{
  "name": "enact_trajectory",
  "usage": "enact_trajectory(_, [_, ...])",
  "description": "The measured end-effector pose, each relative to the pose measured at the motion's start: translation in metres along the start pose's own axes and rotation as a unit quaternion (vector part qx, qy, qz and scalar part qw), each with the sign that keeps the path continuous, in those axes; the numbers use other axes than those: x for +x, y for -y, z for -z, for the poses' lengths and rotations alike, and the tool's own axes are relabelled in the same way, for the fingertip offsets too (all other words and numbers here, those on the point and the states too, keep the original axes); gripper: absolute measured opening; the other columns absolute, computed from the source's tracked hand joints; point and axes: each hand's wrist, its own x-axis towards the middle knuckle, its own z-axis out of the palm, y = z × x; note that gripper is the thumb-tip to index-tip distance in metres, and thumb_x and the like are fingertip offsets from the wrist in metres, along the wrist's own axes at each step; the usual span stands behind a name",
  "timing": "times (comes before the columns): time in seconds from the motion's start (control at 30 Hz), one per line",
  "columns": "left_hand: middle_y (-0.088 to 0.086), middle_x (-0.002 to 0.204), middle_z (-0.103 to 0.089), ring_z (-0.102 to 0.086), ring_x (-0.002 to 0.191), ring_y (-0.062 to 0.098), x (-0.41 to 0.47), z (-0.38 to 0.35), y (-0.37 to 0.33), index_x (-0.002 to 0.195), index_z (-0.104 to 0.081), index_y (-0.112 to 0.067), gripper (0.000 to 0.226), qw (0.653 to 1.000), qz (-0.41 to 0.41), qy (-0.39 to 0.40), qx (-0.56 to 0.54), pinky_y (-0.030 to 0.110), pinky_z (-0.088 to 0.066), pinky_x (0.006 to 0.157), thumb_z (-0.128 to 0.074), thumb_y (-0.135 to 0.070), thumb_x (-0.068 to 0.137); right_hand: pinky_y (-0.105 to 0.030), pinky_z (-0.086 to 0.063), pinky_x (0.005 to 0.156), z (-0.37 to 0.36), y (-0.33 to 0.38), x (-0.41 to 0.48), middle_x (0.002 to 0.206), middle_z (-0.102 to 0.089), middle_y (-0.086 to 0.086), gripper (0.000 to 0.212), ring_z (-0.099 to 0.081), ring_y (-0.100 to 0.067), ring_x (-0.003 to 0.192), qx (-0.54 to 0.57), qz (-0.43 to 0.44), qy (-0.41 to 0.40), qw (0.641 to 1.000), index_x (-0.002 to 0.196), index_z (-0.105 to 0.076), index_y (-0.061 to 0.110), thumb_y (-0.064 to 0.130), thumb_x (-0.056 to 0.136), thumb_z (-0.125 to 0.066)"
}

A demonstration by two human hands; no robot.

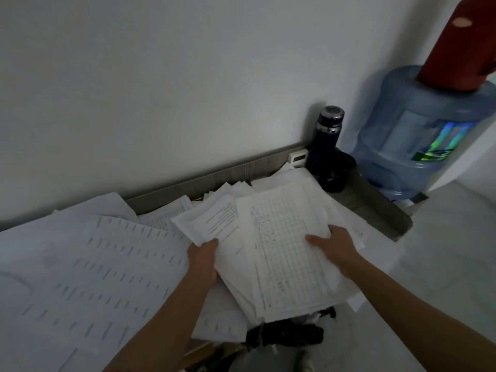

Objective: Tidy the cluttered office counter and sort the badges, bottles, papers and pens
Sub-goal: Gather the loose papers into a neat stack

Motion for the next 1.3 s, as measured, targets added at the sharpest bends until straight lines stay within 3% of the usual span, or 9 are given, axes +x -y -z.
enact_trajectory(0.07, [0.015, 0.129, -0.058, -0.057, 0.105, 0.028, 0.002, 0.006, -0.007, 0.134, -0.052, -0.005, 0.045, 0.999, -0.003, 0.028, 0.042, 0.040, -0.046, 0.094, -0.059, 0.002, 0.090, -0.035, -0.052, 0.081, 0.015, 0.014, 0.007, 0.107, -0.065, -0.007, 0.044, -0.061, -0.021, 0.090, -0.013, 0.041, -0.038, 0.998, 0.120, -0.060, 0.005, 0.023, 0.083, -0.074])
enact_trajectory(0.2, [0.013, 0.109, -0.065, -0.062, 0.091, 0.028, 0.000, 0.024, -0.022, 0.127, -0.057, -0.002, 0.038, 0.994, 0.033, 0.054, 0.087, 0.036, -0.052, 0.074, -0.064, -0.008, 0.090, -0.033, -0.054, 0.074, 0.012, 0.035, 0.016, 0.104, -0.066, -0.004, 0.043, -0.064, -0.020, 0.090, -0.006, 0.041, 0.060, 0.997, 0.115, -0.061, 0.008, 0.023, 0.079, -0.078])
enact_trajectory(0.33, [0.011, 0.113, -0.068, -0.063, 0.105, 0.031, -0.003, 0.034, -0.023, 0.120, -0.061, -0.016, 0.050, 0.991, 0.087, 0.089, 0.043, 0.046, -0.052, 0.091, -0.069, -0.047, 0.082, -0.032, -0.056, 0.076, -0.049, 0.022, 0.011, 0.110, -0.067, -0.006, 0.053, -0.065, -0.019, 0.092, -0.018, 0.008, 0.148, 0.989, 0.113, -0.062, 0.004, 0.024, 0.070, -0.086])
enact_trajectory(0.47, [0.018, 0.115, -0.067, -0.067, 0.094, 0.029, -0.013, 0.043, -0.023, 0.117, -0.062, -0.003, 0.032, 0.992, 0.048, 0.091, 0.077, 0.035, -0.059, 0.066, -0.067, -0.001, 0.085, -0.034, -0.058, 0.083, -0.082, 0.016, 0.008, 0.109, -0.070, -0.004, 0.056, -0.069, -0.017, 0.093, -0.062, 0.012, 0.251, 0.966, 0.117, -0.065, 0.011, 0.040, 0.073, -0.082])
enact_trajectory(0.57, [0.020, 0.111, -0.068, -0.066, 0.095, 0.036, -0.013, 0.070, -0.041, 0.116, -0.061, 0.001, 0.033, 0.994, 0.054, 0.068, 0.072, 0.044, -0.058, 0.071, -0.063, 0.007, 0.084, -0.026, -0.053, 0.072, -0.061, 0.029, 0.031, 0.109, -0.068, -0.008, 0.052, -0.065, -0.017, 0.088, -0.143, 0.068, 0.114, 0.981, 0.120, -0.062, 0.012, 0.043, 0.080, -0.075])
enact_trajectory(0.67, [0.022, 0.111, -0.066, -0.063, 0.100, 0.041, -0.005, 0.112, -0.052, 0.118, -0.061, 0.003, 0.037, 0.996, 0.054, -0.007, 0.077, 0.052, -0.052, 0.086, -0.065, 0.005, 0.081, -0.035, -0.043, 0.099, -0.029, 0.034, 0.065, 0.138, -0.050, -0.013, 0.074, -0.052, -0.029, 0.121, -0.278, 0.047, -0.001, 0.959, 0.138, -0.046, 0.012, 0.049, 0.080, -0.072])
enact_trajectory(0.8, [0.023, 0.111, -0.065, -0.063, 0.098, 0.040, -0.009, 0.135, -0.040, 0.118, -0.059, 0.007, 0.041, 0.992, 0.036, -0.083, 0.084, 0.049, -0.051, 0.083, -0.068, 0.004, 0.078, -0.045, -0.040, 0.106, -0.029, 0.041, 0.074, 0.148, -0.037, -0.016, 0.099, -0.043, -0.036, 0.131, -0.149, -0.041, -0.019, 0.988, 0.148, -0.025, 0.007, 0.044, 0.074, -0.080])
enact_trajectory(1.0, [0.023, 0.106, -0.066, -0.063, 0.096, 0.042, -0.010, 0.127, -0.041, 0.112, -0.062, 0.007, 0.037, 0.990, 0.034, -0.113, 0.079, 0.057, -0.050, 0.085, -0.069, 0.006, 0.076, -0.036, -0.053, 0.063, -0.049, 0.062, 0.054, 0.087, -0.065, -0.015, 0.038, -0.065, -0.029, 0.075, 0.046, -0.080, 0.085, 0.992, 0.105, -0.057, -0.002, 0.009, 0.076, -0.080])
enact_trajectory(1.3, [0.026, 0.109, -0.064, -0.061, 0.098, 0.045, -0.014, 0.131, -0.045, 0.115, -0.060, 0.007, 0.036, 0.991, 0.054, -0.088, 0.079, 0.061, -0.048, 0.086, -0.066, 0.005, 0.079, -0.030, -0.048, 0.052, -0.031, 0.125, 0.043, 0.072, -0.061, -0.015, 0.011, -0.055, -0.020, 0.051, -0.051, 0.157, -0.013, 0.986, 0.080, -0.062, 0.004, 0.010, 0.087, -0.066])
